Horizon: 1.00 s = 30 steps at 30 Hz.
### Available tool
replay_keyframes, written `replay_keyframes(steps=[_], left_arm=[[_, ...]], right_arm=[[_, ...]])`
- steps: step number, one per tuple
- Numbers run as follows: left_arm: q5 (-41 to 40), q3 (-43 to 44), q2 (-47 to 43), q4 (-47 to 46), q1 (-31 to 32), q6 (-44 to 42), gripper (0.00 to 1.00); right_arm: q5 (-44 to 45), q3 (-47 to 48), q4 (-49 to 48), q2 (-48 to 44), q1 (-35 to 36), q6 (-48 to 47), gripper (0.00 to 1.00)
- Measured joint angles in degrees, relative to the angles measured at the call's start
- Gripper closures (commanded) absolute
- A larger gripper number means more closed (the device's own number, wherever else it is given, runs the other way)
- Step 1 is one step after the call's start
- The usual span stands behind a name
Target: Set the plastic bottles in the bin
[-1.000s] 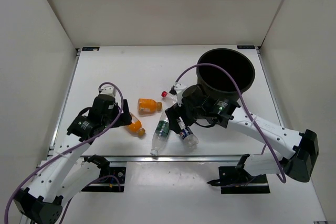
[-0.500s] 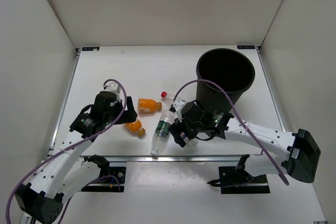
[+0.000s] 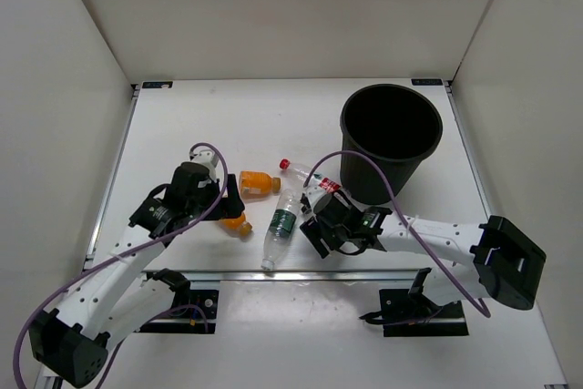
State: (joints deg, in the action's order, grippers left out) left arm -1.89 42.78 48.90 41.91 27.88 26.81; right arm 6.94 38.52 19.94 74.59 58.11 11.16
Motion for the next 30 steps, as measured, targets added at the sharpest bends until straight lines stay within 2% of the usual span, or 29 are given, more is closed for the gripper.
replay_keyframes(steps=[3,5,7,11,17,20,24,27,30], left_arm=[[0.44,-0.11,-0.7,-0.2,0.0,-0.04,0.01],[0.76,-0.17,-0.92,-0.5,0.07,-0.02,0.01],[0.87,-0.44,-1.09,-0.68,0.17,-0.07,0.02],[1.31,-1.6,-1.14,-1.33,0.44,-0.2,0.01],[2.99,-3.06,-1.29,-2.71,1.42,-0.15,0.02],[3.74,-3.08,-0.55,-4.02,2.91,-0.04,0.01],[4.39,-3.08,1.57,-5.27,4.79,0.17,0.02],[4.44,-3.08,2.58,-5.75,5.49,0.22,0.01],[4.44,-3.08,2.95,-6.27,5.51,0.22,0.01]], right_arm=[[0.85,-0.81,-1.03,-0.52,0.0,0.76,0.47],[1.05,-0.94,-0.44,-1.75,0.0,1.14,0.64],[1.22,-0.9,0.66,-3.93,0.0,1.49,0.71],[1.09,2.12,5.84,-9.86,-0.09,1.95,0.73],[-1.97,15.1,8.72,-18.12,-2.6,0.57,0.74],[-2.51,22.97,7.85,-18.86,-4.59,-1.99,0.75],[1.42,31.41,4.98,-17.92,-7.23,-5.64,0.76],[2.58,33.35,3.02,-17.53,-15.67,-6.73,0.73],[-0.13,32.98,2.97,-16.46,-30.27,-6.01,0.7]])
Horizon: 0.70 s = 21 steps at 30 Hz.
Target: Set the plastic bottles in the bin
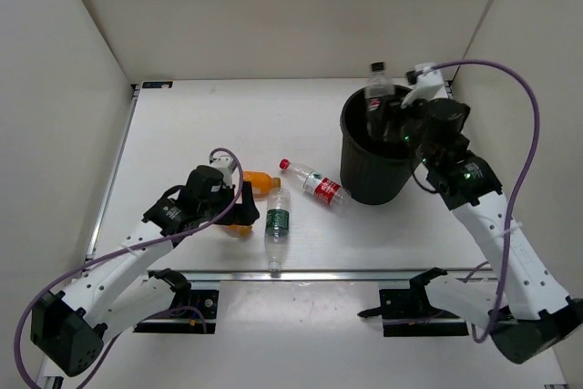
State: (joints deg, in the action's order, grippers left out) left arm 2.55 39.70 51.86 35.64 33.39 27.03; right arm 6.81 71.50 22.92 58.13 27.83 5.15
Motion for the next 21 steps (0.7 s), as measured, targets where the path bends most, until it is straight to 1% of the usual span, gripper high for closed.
replay_keyframes(steps=[1,2,3,4,5,6,7,10,13,16,18,19,21], left_arm=[[0.0,0.0,0.07,-0.15,0.02,0.0,0.01],[-0.02,0.0,0.17,-0.17,0.07,0.0,0.02],[-0.11,0.02,0.37,-0.17,0.15,-0.02,0.01],[-0.11,0.09,0.63,-0.13,0.31,-0.02,0.02],[-0.17,0.2,1.11,-0.17,0.63,-0.02,0.01],[-0.17,0.31,1.68,-0.2,1.01,-0.04,0.01],[-0.15,0.44,2.43,-0.22,1.44,-0.04,0.02],[-0.17,1.01,5.01,-0.55,2.82,-0.07,0.01],[-0.81,2.36,7.89,-0.83,4.98,-0.09,0.02],[-1.22,3.98,11.06,-2.19,7.65,0.09,0.01],[-1.22,4.35,13.05,-3.96,9.2,0.55,0.01],[-1.33,4.35,14.05,-4.76,9.99,0.76,0.01],[-1.38,4.42,16.31,-5.86,11.28,1.2,0.01]], right_arm=[[-1.55,-0.61,-0.09,0.48,-4.76,0.68,0.62],[-2.54,-1.44,-0.02,0.96,-8.96,1.18,0.56],[-3.37,-2.21,0.37,1.49,-12.17,1.66,0.4],[-4.11,-2.73,1.05,1.99,-13.97,2.12,0.22],[-4.55,-3.06,1.57,2.43,-14.75,2.4,0.07],[-4.83,-3.17,2.03,2.78,-14.73,2.71,0.04],[-4.87,-3.17,2.25,2.86,-14.29,2.58,0.01],[-3.69,-2.62,2.86,2.08,-12.72,2.16,0.01],[-2.78,0.94,5.07,1.53,-13.11,1.88,0.01],[0.68,5.73,7.87,0.39,-14.86,1.97,0.01],[5.03,7.54,9.84,-1.16,-16.48,2.84,0.01],[6.71,7.65,10.91,-2.01,-17.75,3.26,0.0],[8.59,7.32,14.14,-3.96,-23.1,4.13,0.01]])
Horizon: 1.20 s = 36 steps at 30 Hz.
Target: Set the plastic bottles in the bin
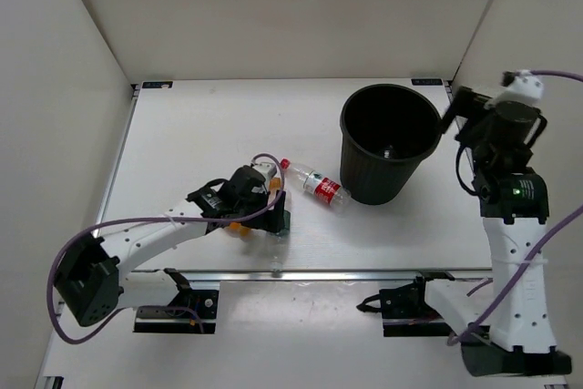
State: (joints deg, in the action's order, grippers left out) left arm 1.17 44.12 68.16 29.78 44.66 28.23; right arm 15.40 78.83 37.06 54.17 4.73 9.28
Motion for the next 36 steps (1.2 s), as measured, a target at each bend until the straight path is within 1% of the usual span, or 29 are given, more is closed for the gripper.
replay_keyframes(steps=[2,4,6,7,9,11,13,15,18,19,22,25,26,27,28,31,33,34,35,36], left_arm=[[-0.13,0.11,2.38,-0.48,0.98,0.31,0.01],[-0.31,0.26,4.92,-1.05,1.79,0.35,0.01],[-0.42,0.85,7.52,-1.31,2.45,0.5,0.01],[-0.48,1.16,8.7,-1.62,2.73,0.63,0.02],[-0.57,1.68,10.71,-2.27,3.23,0.96,0.01],[-0.57,1.84,12.33,-3.39,3.54,1.31,0.03],[-0.59,2.08,13.9,-4.22,3.63,1.64,0.11],[-0.57,2.43,15.45,-4.81,3.63,2.03,0.33],[-0.66,3.56,15.96,-4.7,3.65,2.21,0.42],[-0.72,4.09,15.72,-4.35,3.72,2.03,0.43],[-0.74,5.33,13.09,-2.75,3.85,1.99,0.45],[-1.18,7.45,5.99,0.61,3.87,1.57,0.46],[-1.53,8.68,3.5,1.49,3.91,1.33,0.47],[-1.92,10.36,0.7,2.01,3.91,1.14,0.54],[-2.21,12.2,-2.1,1.97,3.8,0.7,0.54],[-1.97,18.67,-8.04,-1.53,2.43,-1.53,0.49],[-2.1,25.35,-7.06,-3.85,1.55,-3.78,0.44],[-2.49,28.85,-5.27,-6.03,1.44,-4.98,0.42],[-2.67,32.59,-2.67,-8.37,1.49,-6.05,0.37],[-2.62,35.89,0.13,-10.43,1.73,-6.97,0.36]], right_arm=[[0.61,-1.33,2.27,-1.38,-7.67,0.66,0.01],[0.35,-3.96,4.44,-2.71,-16.98,0.83,0.01],[0.11,-6.99,6.03,-3.69,-23.93,0.81,0.01],[0.66,-8.59,7.1,-4.0,-25.94,0.81,0.0],[1.66,-11.39,8.61,-4.61,-26.4,0.85,0.01],[1.86,-13.6,9.92,-5.03,-25.57,1.05,0.01],[1.49,-15.54,10.21,-5.57,-25.62,1.11,0.01],[0.74,-17.62,10.01,-6.34,-27.15,1.2,0.0],[1.14,-20.39,10.38,-7.58,-28.22,1.29,0.01],[1.09,-21.07,10.51,-7.93,-28.22,1.29,0.01],[1.05,-22.49,10.58,-8.98,-28.33,1.31,0.0],[1.7,-23.87,10.62,-10.45,-28.44,1.64,0.0],[1.7,-24.37,10.62,-11.02,-28.41,1.84,0.01],[1.66,-25.0,10.56,-11.61,-28.44,2.03,0.0],[1.55,-26.01,10.47,-12.37,-28.44,2.4,0.01],[0.52,-29.11,10.47,-13.7,-28.35,3.21,0.0],[-0.57,-31.19,10.73,-14.25,-28.0,3.78,0.0],[-1.09,-31.85,10.97,-14.38,-27.82,4.04,0.01],[-1.6,-32.37,11.06,-14.43,-27.47,4.26,0.01],[-2.05,-32.65,11.1,-14.58,-27.08,4.33,0.01]])
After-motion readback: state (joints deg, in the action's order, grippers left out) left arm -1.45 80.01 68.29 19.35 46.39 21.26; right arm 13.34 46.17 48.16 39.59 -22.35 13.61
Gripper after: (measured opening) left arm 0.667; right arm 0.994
